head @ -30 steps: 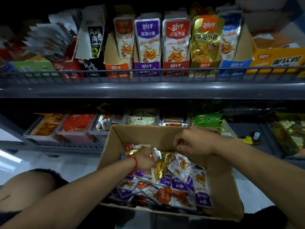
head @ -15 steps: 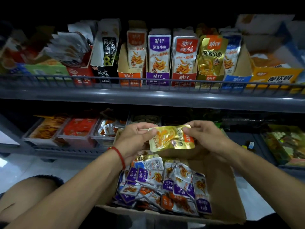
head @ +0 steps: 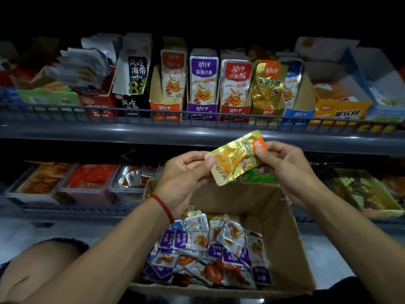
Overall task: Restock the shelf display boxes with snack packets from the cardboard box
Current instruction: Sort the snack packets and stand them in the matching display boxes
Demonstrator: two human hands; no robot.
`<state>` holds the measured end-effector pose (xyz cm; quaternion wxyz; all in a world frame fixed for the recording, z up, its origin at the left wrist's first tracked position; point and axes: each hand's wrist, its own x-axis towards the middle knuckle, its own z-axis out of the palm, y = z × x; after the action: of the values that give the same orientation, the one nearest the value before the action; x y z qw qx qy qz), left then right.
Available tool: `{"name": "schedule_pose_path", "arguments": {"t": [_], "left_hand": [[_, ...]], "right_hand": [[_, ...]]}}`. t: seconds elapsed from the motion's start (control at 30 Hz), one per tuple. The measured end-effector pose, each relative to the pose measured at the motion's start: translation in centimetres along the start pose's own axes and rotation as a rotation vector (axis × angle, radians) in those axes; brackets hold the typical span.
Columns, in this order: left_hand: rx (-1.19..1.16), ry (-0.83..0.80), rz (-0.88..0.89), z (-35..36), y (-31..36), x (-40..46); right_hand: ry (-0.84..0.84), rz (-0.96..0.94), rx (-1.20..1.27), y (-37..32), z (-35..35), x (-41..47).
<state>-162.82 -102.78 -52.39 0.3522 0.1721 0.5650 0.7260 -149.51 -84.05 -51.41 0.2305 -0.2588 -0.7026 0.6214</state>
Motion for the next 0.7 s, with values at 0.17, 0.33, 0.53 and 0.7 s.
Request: {"name": "schedule_pose_path", "arguments": {"t": [0.17,0.33,0.53,0.7], "left_hand": [[0.108,0.063,0.059,-0.8,0.4,0.5],[0.159,0.120,0.057,-1.0,0.2,0.8],[0.178,0.148,0.054,-1.1,0.2,1.3],[0.176,0.167,0.049,-1.1,0.3,1.4]], "right_hand": [[0.215,-0.378,-0.330,-6.4,-3.3,3.2],[0.390,-0.642,-0.780,-12.2,-6.1,7.6],[0.229,-0.580,-1.069,-12.1,-5.2,10.0],[0.213,-0.559,-1.185,-11.3,-4.4,11.4]]}}
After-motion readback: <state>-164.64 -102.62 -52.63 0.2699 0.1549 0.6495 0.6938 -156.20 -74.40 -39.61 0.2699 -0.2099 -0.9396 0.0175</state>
